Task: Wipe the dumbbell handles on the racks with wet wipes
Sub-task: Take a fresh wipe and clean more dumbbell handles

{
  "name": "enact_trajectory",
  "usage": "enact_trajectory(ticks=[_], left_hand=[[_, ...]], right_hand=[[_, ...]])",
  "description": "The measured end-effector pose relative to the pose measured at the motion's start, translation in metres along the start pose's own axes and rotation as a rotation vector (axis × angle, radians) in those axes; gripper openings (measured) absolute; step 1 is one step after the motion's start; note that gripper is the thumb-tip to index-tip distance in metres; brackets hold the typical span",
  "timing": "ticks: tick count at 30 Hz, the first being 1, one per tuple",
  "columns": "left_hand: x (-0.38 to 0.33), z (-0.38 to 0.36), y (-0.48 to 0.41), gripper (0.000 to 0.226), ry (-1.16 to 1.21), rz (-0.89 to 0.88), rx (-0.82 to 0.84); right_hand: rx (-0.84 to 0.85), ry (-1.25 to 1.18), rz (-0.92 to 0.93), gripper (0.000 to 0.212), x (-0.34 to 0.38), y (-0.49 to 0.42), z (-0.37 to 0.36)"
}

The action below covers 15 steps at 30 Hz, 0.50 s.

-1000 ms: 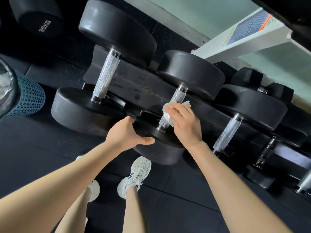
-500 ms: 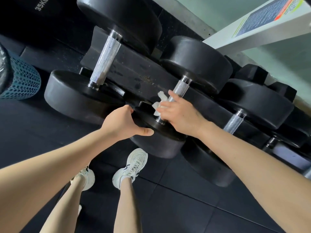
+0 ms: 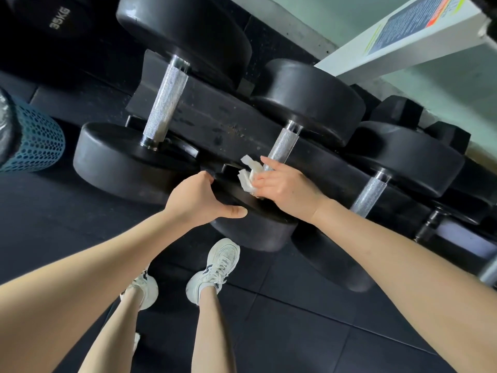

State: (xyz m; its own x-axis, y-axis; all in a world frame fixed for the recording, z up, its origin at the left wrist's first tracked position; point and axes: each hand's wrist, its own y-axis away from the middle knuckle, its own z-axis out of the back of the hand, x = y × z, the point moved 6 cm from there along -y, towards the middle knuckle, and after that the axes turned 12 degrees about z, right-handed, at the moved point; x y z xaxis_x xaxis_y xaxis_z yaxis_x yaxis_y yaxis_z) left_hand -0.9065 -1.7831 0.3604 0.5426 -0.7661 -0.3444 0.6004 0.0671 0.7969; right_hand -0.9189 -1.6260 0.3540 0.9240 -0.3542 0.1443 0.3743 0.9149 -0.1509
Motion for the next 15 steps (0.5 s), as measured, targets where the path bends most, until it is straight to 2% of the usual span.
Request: enact_trajectory(ticks=[3,6,8,12,15], left_hand=[[0.004,-0.002,-0.004,0.083,-0.010,0.028,0.006],[0.008,-0.004,-0.006,0.093,-0.006,0.044,0.013],[0.008,-0.004,-0.006,0.096,-0.001,0.041,0.016],[0.007,-0.003,-0.004,0.094,-0.002,0.036,0.017],[0.007,-0.002,-0.004,0.084,0.009,0.032,0.015]], right_hand=[[-0.158,-0.251,-0.386,0.019,-0.006,0.012,0.025],[-0.354,-0.480,-1.060,0.017,-0.005,0.050,0.055],[-0.442,-0.573,-1.427,0.020,-0.001,0.067,0.050],[-0.605,-0.973,-1.733,0.014,0.013,0.047,0.007],[-0.763,-1.002,-1.929,0.017,0.019,0.036,-0.008]])
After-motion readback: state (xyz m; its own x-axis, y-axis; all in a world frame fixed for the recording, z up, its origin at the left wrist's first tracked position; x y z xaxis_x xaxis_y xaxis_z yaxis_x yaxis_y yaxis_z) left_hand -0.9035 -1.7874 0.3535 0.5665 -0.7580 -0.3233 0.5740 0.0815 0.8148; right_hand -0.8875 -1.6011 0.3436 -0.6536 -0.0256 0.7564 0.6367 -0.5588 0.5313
